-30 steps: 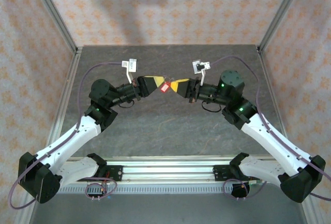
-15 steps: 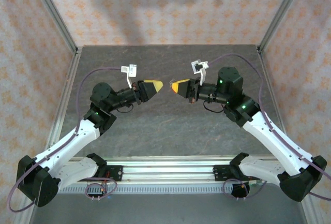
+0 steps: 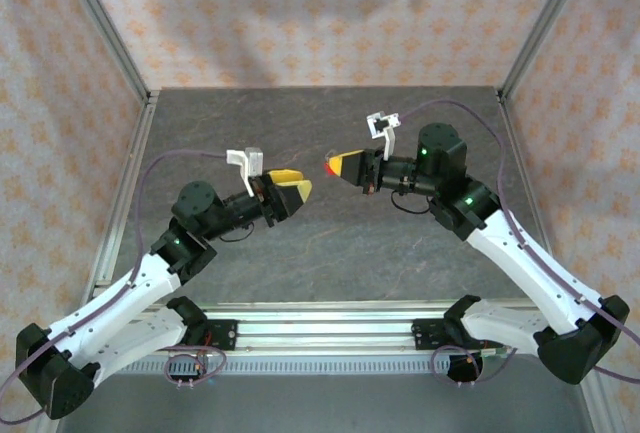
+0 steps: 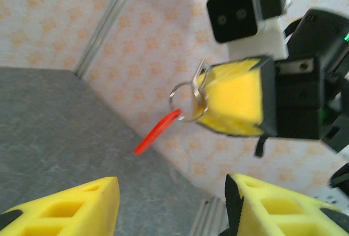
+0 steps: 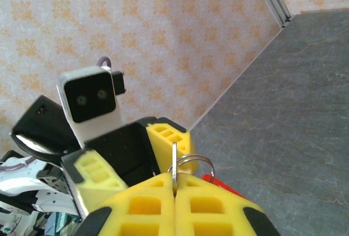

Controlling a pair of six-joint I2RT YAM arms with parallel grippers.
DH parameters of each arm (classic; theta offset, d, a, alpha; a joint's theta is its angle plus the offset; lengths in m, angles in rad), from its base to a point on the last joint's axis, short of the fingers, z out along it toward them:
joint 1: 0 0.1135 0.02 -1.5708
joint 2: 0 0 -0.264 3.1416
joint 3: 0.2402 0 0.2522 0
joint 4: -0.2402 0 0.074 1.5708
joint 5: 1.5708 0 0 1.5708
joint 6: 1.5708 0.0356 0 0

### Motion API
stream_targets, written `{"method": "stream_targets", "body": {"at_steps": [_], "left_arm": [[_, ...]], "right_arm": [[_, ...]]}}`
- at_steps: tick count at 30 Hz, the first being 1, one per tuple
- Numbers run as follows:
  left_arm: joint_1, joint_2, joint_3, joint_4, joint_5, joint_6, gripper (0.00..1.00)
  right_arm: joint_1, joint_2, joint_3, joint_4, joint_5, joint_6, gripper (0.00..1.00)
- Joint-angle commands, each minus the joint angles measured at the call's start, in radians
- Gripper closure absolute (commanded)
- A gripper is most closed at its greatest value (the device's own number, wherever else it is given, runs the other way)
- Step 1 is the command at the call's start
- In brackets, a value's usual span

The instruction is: Remove the keys from the keyring

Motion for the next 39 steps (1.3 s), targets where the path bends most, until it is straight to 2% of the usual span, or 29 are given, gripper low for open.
{"method": "stream_targets", "body": {"at_steps": [1, 5, 7, 17, 23, 32, 39], "left_arm": [[-0.033, -0.031, -0.076, 0.143, -0.124, 0.202, 0.45], [-0.082, -0.043, -0.116, 0.221, -0.215, 0.387, 0.36], [-0.088, -0.032, -0.106, 0.222, -0.21, 0.457, 0.36], [-0.121, 0.063, -0.023, 0.237, -0.237, 0.642, 0.35], [-0.174, 0.124, -0.003, 0.275, -0.315, 0.792, 0.35], [-0.182, 0.196, 0.019, 0.381, -0.334, 0.825, 0.36], [-0.184, 0.229, 0.037, 0.415, -0.332, 0.833, 0.45]], "right_arm": [[-0.003, 0.005, 0.054, -0.002, -0.034, 0.03, 1.0], [-0.003, 0.024, 0.075, -0.017, -0.058, 0.058, 1.0], [-0.002, 0.032, 0.08, -0.024, -0.068, 0.071, 1.0], [-0.003, 0.043, 0.077, -0.045, -0.119, 0.113, 1.0], [-0.003, 0.047, 0.09, -0.069, -0.14, 0.128, 1.0], [-0.002, 0.047, 0.09, -0.076, -0.162, 0.145, 1.0], [-0.003, 0.043, 0.078, -0.043, -0.169, 0.165, 1.0]]}}
